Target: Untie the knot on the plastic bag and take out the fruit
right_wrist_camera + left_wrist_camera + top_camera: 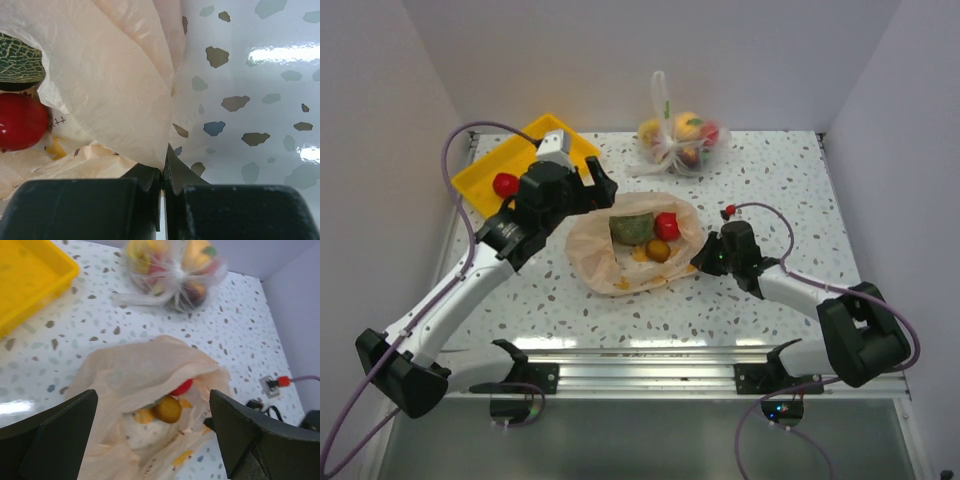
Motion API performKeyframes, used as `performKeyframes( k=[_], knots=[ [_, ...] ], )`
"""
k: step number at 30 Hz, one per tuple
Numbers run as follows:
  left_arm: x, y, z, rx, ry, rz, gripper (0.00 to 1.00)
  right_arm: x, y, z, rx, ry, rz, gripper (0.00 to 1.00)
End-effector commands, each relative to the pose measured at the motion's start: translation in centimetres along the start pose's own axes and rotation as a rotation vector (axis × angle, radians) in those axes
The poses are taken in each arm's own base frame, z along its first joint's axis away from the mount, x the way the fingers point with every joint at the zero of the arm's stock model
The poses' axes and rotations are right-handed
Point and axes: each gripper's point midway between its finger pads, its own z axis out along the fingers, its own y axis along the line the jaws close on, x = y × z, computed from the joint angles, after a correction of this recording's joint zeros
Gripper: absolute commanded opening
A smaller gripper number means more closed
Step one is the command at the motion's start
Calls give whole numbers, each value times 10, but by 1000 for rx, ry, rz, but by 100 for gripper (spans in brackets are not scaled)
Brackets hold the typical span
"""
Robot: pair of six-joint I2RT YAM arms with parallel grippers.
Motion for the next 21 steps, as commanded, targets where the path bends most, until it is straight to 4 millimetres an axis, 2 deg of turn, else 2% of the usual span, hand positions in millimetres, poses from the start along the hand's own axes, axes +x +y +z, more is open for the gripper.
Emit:
performKeyframes(
  k=[1,3,4,7,10,13,16,19,21],
  knots=[
    [31,-54,-18,141,62,-39,100,-5,-1,-6,8,-36,31,0],
    [41,-72,-22,165,70,-45,100,-4,-2,-7,10,-38,37,0],
    [54,-89,-29,202,92,-30,100,-5,-3,-8,14,-43,42,0],
    [80,-104,-25,175,108,-4,100,-3,-4,-9,18,-43,53,0],
    [106,-105,-9,124,139,-18,98,-2,-4,-10,15,-44,65,0],
    [138,-100,18,73,171,6,97,-1,-4,-13,11,-46,69,0],
    [157,-96,36,30,199,39,97,-1,-4,-15,12,-50,70,0],
    [188,-93,59,-11,257,80,97,1,-5,-16,8,-45,74,0],
    [198,-93,66,-17,276,87,97,1,-3,-16,-1,-43,75,0]
  ],
)
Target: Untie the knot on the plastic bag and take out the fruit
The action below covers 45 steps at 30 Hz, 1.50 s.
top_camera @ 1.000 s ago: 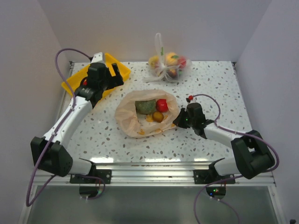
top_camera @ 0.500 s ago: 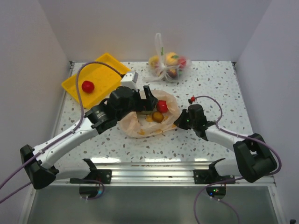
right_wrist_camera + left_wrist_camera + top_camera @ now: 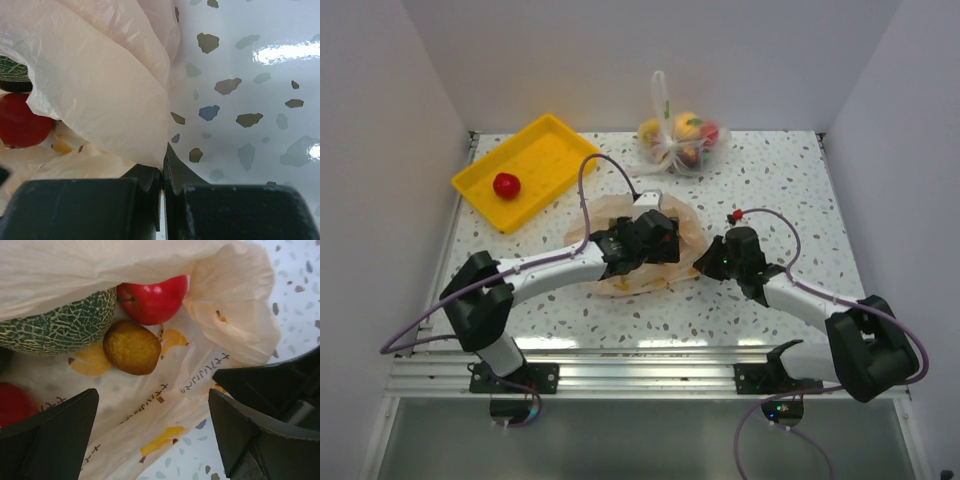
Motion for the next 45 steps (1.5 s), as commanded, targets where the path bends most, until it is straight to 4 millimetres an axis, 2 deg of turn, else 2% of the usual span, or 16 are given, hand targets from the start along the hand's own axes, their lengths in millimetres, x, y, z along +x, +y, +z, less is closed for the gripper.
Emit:
performKeyframes(
  k=[1,7,20,23,29,30,31,32,36,38,40,42,43,45],
  knots=[
    [-16,-16,12,9,-56,-46,97,-2,1,-3,-3,-12,20,0],
    [8,5,47,-126,-28,12,93,0,3,-3,-20,-9,18,0],
    [21,27,95,-243,-22,14,91,5,4,4,-37,19,15,0],
    [26,32,101,-256,-8,12,86,4,5,3,-39,15,14,0],
    [25,33,94,-239,-10,16,59,6,3,5,-32,21,13,0],
    [25,33,93,-235,-8,19,51,6,3,6,-32,25,12,0],
    [25,34,90,-232,-8,20,48,6,3,7,-31,24,13,0],
    [25,34,88,-227,-1,29,41,6,3,7,-30,25,14,0],
    [23,34,75,-212,11,65,33,4,2,4,-23,14,12,0],
    [16,33,64,-199,8,91,33,2,1,3,-17,3,9,0],
    [7,26,53,-168,6,104,33,2,0,3,-11,2,9,0],
    [10,20,43,-125,51,135,33,2,-2,3,-6,1,9,0],
    [3,13,33,-91,48,137,32,2,-2,3,-5,0,11,0],
    [2,4,20,-27,75,154,31,2,-2,2,-3,-3,11,0]
  ],
)
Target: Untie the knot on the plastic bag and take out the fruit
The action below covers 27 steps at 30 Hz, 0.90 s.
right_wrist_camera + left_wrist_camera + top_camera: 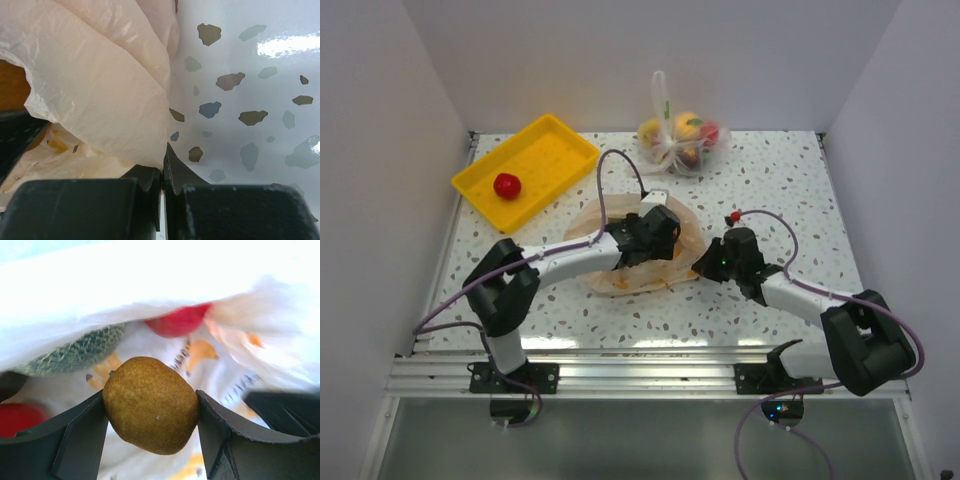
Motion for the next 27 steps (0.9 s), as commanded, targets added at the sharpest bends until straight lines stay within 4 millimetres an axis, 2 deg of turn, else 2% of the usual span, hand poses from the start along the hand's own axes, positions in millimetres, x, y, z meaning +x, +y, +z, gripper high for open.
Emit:
performKeyframes(
  k=[1,5,6,8,9,10,11,12,14,15,17,18,20,21,22,23,24,26,27],
  knots=[
    [-30,-20,-50,154,-29,34,31,-7,-1,-3,3,-38,4,0],
    [-56,-36,-94,289,-52,65,31,-7,-1,-3,6,-38,5,0],
    [-74,-43,-108,324,-81,62,31,-5,-3,-2,11,-33,6,0],
    [-88,-48,-128,377,-91,80,32,-5,-2,-2,8,-32,6,0],
    [-98,-47,-133,396,-101,72,33,-6,-1,-2,6,-33,6,0],
    [-116,-50,-146,435,-132,61,33,-6,-1,-3,5,-34,6,0],
    [-120,-53,-154,487,-123,62,34,-6,-1,-3,6,-36,6,0],
    [-140,-42,-161,495,-157,31,34,-7,0,-4,5,-39,5,0],
    [-155,-28,-163,505,-176,5,35,-8,-1,-5,5,-46,3,0],
    [-171,-5,-157,454,-203,-30,35,-8,-1,-5,6,-47,3,0],
    [-184,23,-152,381,-232,-49,36,-8,-1,-5,5,-46,5,0],
    [-195,53,-142,304,-254,-92,36,-8,-1,-5,5,-46,2,0],
    [-207,87,-136,232,-300,-163,36,-8,0,-5,3,-46,2,0],
    [-207,124,-122,155,-302,-218,36,-8,1,-5,-2,-44,2,0],
    [-209,144,-118,115,-312,-272,36,-8,1,-5,-2,-44,2,0],
    [-216,179,-111,56,-338,-332,36,-9,2,-5,-5,-45,0,0],
    [-208,197,-100,15,-324,-360,36,-9,2,-5,-5,-45,2,0],
    [-209,231,-89,-53,-341,-429,36,-9,2,-5,-5,-45,0,0],
    [-203,261,-79,-117,-333,-472,36,-9,2,-5,-6,-46,-2,0]
  ],
)
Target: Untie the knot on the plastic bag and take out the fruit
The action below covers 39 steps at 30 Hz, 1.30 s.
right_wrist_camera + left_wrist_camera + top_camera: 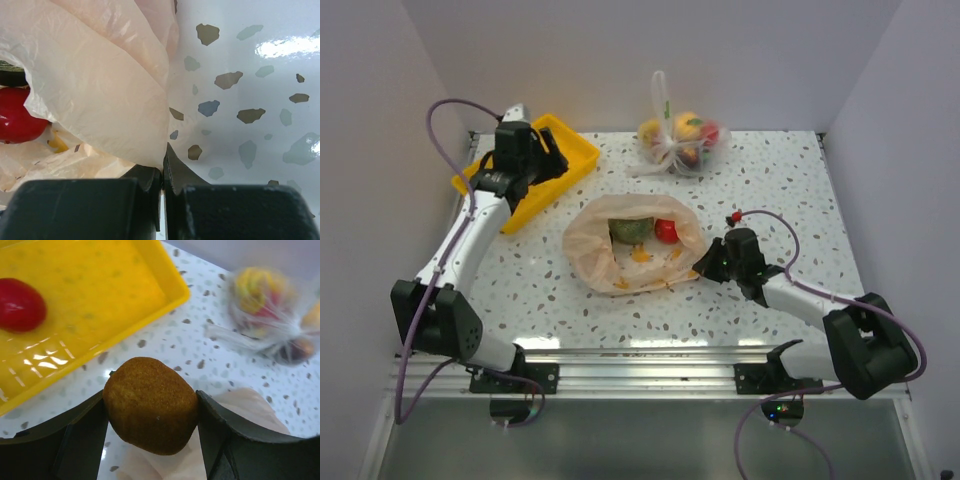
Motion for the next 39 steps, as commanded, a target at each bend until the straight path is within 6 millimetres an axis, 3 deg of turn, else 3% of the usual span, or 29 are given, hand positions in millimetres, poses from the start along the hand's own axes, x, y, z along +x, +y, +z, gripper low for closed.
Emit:
performKeyframes(
  k=[1,2,3,5,6,8,11,13,19,22,28,31,36,38,39],
  knots=[
    [-19,56,20,-121,-73,-103,36,-8,2,-2,-7,-37,-3,0],
    [-28,79,25,-172,-99,-130,37,-7,2,-2,-7,-35,-3,0],
    [-23,94,36,-211,-85,-142,37,-8,3,-2,-9,-35,-6,0],
    [-21,112,47,-254,-78,-164,40,-9,4,-2,-13,-38,-8,0],
    [-29,138,48,-301,-95,-196,41,-9,4,-3,-12,-38,-11,0],
    [-25,170,62,-367,-81,-231,43,-10,4,-3,-11,-42,-16,0],
    [-19,201,78,-433,-61,-260,49,-11,4,-2,-11,-44,-19,0],
    [-13,215,90,-461,-38,-265,53,-10,3,-1,-7,-37,-21,0],
    [-2,230,105,-495,15,-254,86,-11,4,1,-4,-36,-19,0],
    [1,231,101,-501,25,-235,98,-12,4,1,-2,-38,-21,0],
    [-7,219,80,-469,4,-206,99,-15,5,0,1,-42,-24,0],
    [-19,195,61,-406,-32,-189,99,-16,6,-1,4,-45,-22,0],
    [-28,120,22,-282,-83,-62,99,-18,7,-4,10,-46,-35,0],
    [-17,90,11,-235,-72,-3,99,-20,7,-6,10,-54,-38,0],
    [-22,77,-3,-206,-98,6,99,-21,6,-6,14,-56,-41,0]
  ],
)
